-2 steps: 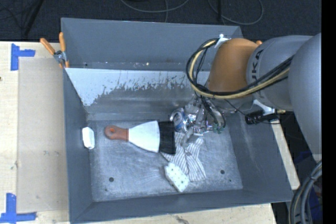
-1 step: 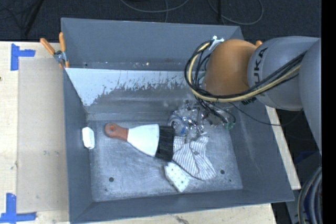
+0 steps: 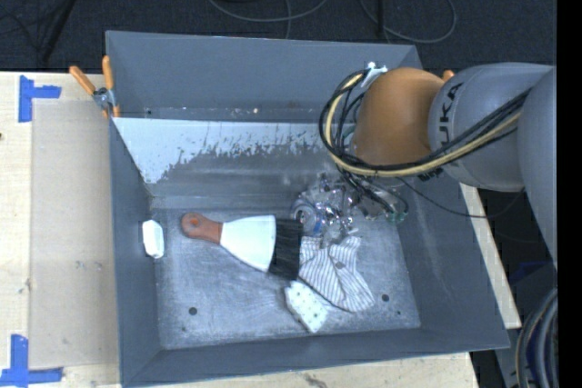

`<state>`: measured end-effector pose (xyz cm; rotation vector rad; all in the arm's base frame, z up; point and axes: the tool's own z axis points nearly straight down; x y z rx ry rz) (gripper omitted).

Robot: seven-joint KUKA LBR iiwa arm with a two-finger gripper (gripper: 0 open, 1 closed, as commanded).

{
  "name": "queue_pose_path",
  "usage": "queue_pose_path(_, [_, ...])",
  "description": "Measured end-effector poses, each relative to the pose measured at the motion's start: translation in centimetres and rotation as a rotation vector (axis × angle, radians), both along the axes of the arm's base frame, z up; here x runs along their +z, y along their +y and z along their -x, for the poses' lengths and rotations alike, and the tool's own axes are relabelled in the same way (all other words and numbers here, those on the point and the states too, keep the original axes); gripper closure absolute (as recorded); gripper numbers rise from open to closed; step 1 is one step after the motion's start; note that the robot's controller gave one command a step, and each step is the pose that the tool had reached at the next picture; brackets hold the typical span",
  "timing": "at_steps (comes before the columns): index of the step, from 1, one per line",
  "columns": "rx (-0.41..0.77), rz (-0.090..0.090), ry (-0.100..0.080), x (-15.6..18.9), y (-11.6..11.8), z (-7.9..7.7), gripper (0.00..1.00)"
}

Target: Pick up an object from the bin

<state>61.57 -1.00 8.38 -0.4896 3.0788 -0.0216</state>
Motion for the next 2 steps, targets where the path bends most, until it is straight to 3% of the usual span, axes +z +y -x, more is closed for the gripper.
queue_pose_path(2, [-0.003, -0.005, 0.02, 1.22, 0.11, 0.28, 1.0])
